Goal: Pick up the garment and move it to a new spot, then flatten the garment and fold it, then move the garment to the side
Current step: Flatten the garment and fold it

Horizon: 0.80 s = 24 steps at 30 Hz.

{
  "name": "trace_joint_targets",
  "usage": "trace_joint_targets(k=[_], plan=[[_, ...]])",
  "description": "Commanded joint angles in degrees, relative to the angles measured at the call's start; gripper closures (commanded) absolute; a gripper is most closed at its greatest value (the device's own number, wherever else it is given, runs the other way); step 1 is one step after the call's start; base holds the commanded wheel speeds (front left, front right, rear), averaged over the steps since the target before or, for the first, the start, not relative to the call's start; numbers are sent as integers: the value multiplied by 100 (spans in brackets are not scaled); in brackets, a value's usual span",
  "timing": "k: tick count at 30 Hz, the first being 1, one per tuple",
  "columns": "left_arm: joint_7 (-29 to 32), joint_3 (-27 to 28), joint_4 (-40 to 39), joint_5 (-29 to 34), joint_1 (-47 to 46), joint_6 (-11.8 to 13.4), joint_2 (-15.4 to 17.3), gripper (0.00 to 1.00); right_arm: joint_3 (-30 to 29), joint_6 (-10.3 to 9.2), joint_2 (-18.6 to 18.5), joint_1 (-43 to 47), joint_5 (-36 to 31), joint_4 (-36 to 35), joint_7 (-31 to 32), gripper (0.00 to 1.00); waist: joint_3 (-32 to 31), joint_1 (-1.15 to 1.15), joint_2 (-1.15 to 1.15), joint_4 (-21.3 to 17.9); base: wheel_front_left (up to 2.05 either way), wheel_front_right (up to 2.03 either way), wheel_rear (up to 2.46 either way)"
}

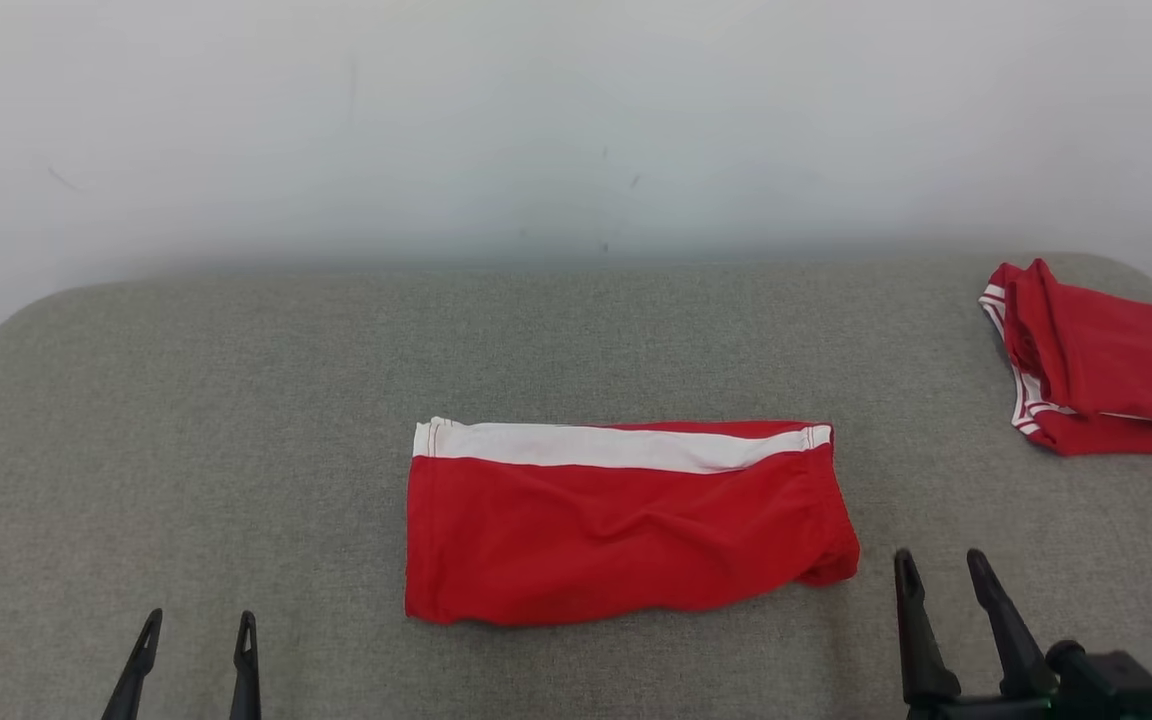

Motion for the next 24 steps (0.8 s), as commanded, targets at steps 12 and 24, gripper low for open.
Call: trace_joint_targets(k=[12,24], plan=[[-15,45,97,225,-216,-197,-288,0,63,-17,-300,-1534,-110,1347,683,0,231,0,0,225,0,0,0],[-15,90,208,379,-440,-334,-499,0,142,-17,-351,-2837,2,3808,577,0,471,0,0,469,0,0,0]])
